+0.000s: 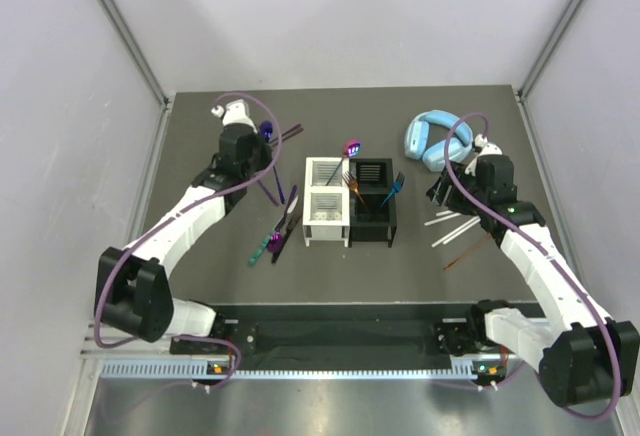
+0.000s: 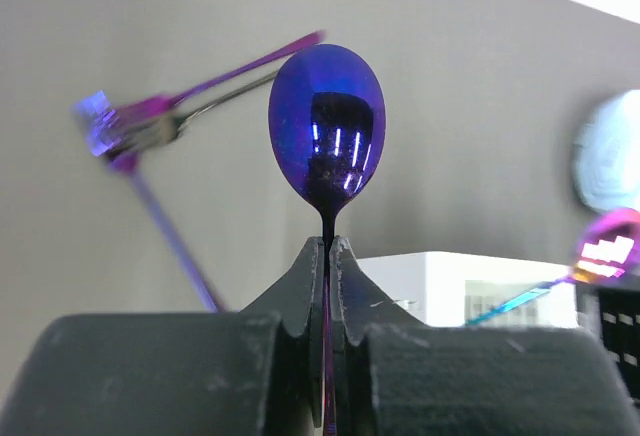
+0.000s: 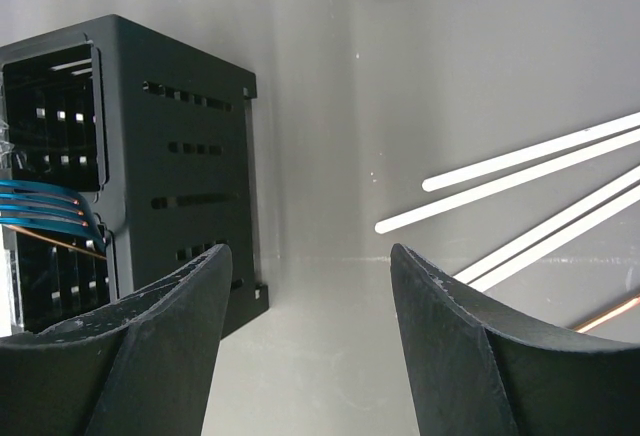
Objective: Sort the eating utensils into containers
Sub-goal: Pick up the spoon from the center of the board, then place the spoon in the container.
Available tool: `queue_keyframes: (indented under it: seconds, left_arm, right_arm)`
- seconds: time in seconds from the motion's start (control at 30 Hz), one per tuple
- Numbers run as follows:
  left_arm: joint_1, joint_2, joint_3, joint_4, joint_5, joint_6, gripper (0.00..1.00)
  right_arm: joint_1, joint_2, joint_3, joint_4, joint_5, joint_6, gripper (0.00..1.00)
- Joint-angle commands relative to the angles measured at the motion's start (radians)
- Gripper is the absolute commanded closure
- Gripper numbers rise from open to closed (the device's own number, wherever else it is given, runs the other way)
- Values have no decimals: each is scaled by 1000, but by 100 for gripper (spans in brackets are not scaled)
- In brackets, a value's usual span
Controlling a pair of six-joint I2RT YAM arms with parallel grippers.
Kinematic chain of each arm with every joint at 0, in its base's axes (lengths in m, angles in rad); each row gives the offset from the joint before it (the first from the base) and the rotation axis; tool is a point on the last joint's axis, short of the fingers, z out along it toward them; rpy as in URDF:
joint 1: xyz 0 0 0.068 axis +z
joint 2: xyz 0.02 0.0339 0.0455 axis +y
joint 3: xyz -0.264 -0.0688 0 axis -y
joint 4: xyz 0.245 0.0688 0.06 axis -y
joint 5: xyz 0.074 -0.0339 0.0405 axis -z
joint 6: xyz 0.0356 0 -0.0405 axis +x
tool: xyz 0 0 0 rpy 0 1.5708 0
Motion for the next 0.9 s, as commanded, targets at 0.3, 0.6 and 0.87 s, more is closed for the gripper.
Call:
queue_keyframes:
  seconds: [0.3, 0.6, 0.87]
  left_arm:
    - [-202, 136, 223, 290, 6, 275, 100]
    - [-271, 230, 248, 375, -21, 315, 100]
    - [-322, 273, 196, 455, -71, 337, 100]
  right_arm:
    - [-12, -12, 5, 21, -3, -3, 35]
    - [-14, -3, 21, 11, -1, -11, 35]
    - [-17, -4, 12, 10, 2, -12, 35]
